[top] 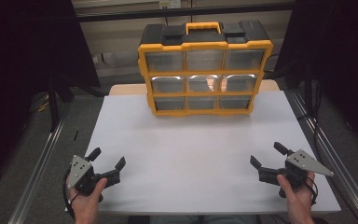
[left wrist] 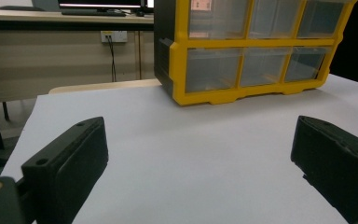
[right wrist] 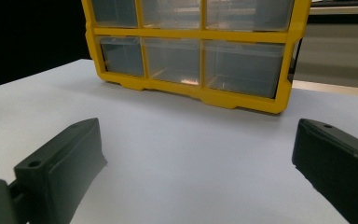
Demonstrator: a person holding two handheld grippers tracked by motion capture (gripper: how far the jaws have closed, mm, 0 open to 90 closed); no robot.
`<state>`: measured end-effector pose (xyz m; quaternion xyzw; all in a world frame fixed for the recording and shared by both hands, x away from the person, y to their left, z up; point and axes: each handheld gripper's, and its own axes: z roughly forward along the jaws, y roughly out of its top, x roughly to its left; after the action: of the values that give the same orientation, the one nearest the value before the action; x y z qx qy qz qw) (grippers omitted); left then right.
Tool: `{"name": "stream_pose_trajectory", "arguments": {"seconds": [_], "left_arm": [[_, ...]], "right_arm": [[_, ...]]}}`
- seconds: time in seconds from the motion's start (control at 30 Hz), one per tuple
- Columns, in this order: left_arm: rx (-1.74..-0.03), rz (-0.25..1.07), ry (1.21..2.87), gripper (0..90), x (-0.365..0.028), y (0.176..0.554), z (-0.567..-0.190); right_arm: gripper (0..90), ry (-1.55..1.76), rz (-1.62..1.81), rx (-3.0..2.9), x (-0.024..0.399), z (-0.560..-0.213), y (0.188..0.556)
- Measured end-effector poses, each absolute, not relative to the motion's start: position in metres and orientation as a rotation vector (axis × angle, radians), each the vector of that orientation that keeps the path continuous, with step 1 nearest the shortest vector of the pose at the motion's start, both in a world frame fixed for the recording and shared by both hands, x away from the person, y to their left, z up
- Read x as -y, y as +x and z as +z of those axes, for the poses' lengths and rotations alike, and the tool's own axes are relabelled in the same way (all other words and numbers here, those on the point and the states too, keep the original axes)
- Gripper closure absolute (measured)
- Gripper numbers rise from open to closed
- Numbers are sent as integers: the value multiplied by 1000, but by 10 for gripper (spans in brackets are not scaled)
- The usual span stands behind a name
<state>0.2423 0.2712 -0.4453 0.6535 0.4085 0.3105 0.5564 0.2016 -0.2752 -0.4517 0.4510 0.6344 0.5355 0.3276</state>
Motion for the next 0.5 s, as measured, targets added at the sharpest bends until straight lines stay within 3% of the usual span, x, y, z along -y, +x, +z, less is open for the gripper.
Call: {"name": "stream_pose_trajectory", "arguments": {"seconds": [0.5], "left_arm": [[-978, 725, 1516, 25, -262, 257, -446]], "right_arm": [[6, 1212, 1405, -1653, 277, -455, 204]]}}
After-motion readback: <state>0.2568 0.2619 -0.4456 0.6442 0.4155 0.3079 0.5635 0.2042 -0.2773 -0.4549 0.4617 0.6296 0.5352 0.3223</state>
